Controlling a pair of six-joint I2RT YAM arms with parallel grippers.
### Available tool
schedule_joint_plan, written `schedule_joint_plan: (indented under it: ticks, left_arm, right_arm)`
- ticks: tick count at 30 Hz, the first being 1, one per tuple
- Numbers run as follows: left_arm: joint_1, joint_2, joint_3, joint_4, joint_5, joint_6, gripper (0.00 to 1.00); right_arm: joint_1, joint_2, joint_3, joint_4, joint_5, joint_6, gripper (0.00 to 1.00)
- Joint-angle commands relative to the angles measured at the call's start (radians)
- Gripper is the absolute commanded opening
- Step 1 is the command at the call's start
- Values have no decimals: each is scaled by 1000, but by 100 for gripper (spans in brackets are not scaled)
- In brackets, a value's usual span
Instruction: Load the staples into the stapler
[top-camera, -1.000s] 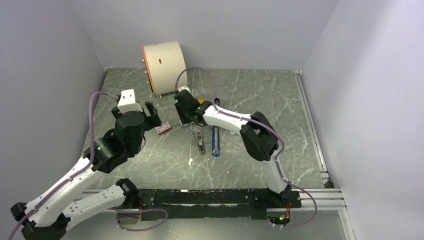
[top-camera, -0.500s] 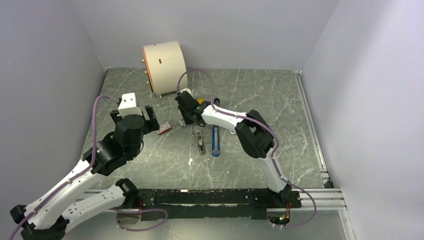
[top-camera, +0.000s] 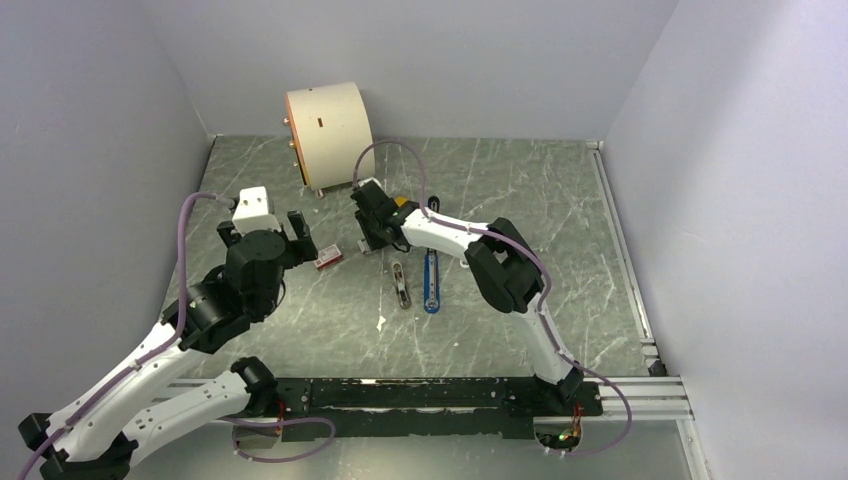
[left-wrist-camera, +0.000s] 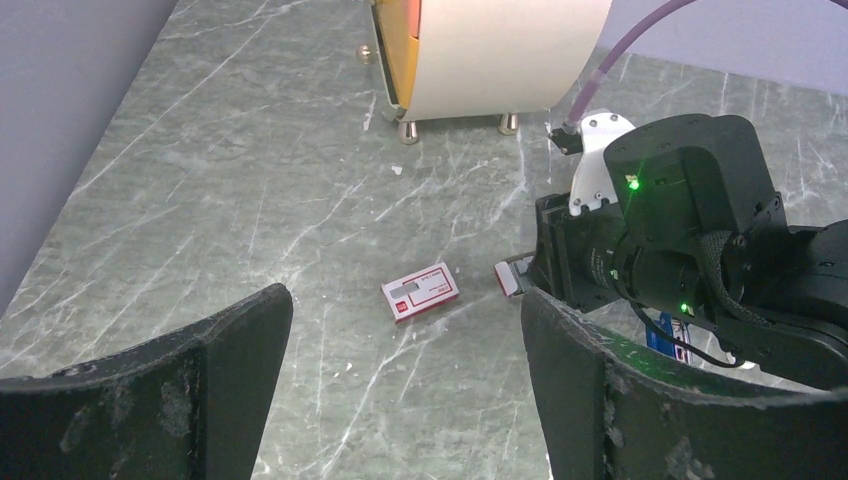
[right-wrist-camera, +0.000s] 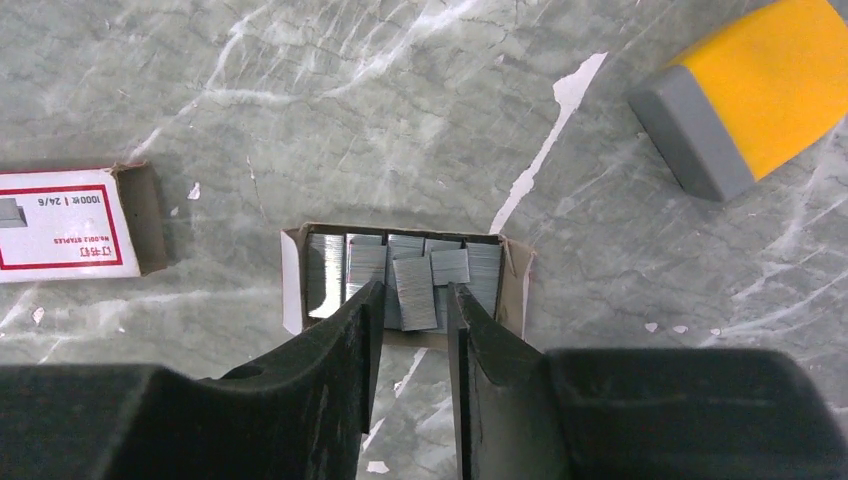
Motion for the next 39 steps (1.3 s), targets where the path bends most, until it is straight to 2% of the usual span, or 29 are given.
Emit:
schedule_joint_plan:
  ticks: [1, 11, 30, 34, 39]
  left_arm:
    - [-2, 5, -6, -13, -17, -7, 89]
    - [-1, 5, -8, -11, -17, -7, 89]
    - [0, 0, -13, -3, -5, -8, 89]
    - [2, 9, -13, -4, 8, -17, 88]
    - [3, 2, -16, 2, 12, -31, 88]
  right_arm:
    - [-8, 18, 9, -8, -9, -21, 32]
    - [-5, -10, -10, 7, 10, -16, 22]
    - [10, -203, -134, 52, -22, 46, 22]
    - [47, -233, -153, 1, -5, 90, 23]
    - [109, -314, -276, -3, -26, 184, 23]
